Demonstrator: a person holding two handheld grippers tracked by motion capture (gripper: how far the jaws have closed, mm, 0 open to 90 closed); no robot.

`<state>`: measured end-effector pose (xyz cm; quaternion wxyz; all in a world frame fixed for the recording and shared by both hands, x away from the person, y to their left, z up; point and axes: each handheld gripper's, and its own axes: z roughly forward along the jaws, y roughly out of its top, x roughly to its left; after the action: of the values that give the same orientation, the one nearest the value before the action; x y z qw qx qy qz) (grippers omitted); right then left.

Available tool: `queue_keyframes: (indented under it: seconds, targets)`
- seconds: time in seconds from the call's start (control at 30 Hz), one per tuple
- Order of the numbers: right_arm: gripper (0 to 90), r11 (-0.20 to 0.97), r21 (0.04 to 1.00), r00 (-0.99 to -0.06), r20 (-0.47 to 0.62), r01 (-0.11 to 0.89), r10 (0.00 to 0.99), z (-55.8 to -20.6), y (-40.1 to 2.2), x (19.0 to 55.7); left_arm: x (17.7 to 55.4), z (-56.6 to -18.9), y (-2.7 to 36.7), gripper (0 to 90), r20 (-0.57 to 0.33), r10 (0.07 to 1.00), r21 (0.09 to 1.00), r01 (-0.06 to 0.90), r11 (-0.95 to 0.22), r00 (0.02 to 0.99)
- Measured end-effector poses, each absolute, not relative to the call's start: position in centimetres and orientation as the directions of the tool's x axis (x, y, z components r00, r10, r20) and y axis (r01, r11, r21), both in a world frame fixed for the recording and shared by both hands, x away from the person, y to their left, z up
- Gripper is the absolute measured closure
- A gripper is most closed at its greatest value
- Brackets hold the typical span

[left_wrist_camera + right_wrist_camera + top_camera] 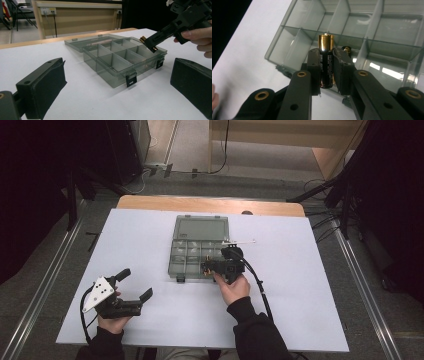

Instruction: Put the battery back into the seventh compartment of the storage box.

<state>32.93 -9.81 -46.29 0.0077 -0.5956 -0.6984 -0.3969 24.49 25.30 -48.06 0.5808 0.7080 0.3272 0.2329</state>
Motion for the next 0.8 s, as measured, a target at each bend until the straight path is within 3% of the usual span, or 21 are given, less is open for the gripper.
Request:
queue_keyframes:
  seconds: [0.17, 0.4, 0.5, 0.57, 0.8]
  targets:
    - [76.9, -0.040, 0.546, -0.253, 0.450, 0.837, 0.856, -46.4, -10.0, 33.2, 24.5, -48.1, 25.3, 0.0, -0.049, 0.733, 0.975, 0.193, -0.113, 0.679]
    - [46.2, -0.051, 0.572, -0.249, 0.434, 0.819, 0.866, -45.7, -10.2, 32.6, 24.5, -48.1, 25.3, 0.0, -0.049, 0.733, 0.975, 0.192, -0.113, 0.678]
    - [23.3, 0.021, 0.605, -0.319, 0.389, 0.796, 0.864, -45.4, -10.0, 32.1, 24.5, -48.1, 25.3, 0.0, -0.049, 0.733, 0.975, 0.193, -0.114, 0.678]
    - [13.3, 0.078, 0.629, -0.364, 0.340, 0.773, 0.867, -45.4, -9.7, 31.7, 24.5, -48.1, 25.3, 0.0, -0.049, 0.733, 0.975, 0.193, -0.114, 0.678]
    - [0.0, 0.223, 0.688, -0.500, 0.231, 0.690, 0.835, -45.2, -9.0, 30.4, 24.5, -48.1, 25.3, 0.0, -0.048, 0.734, 0.974, 0.193, -0.115, 0.678]
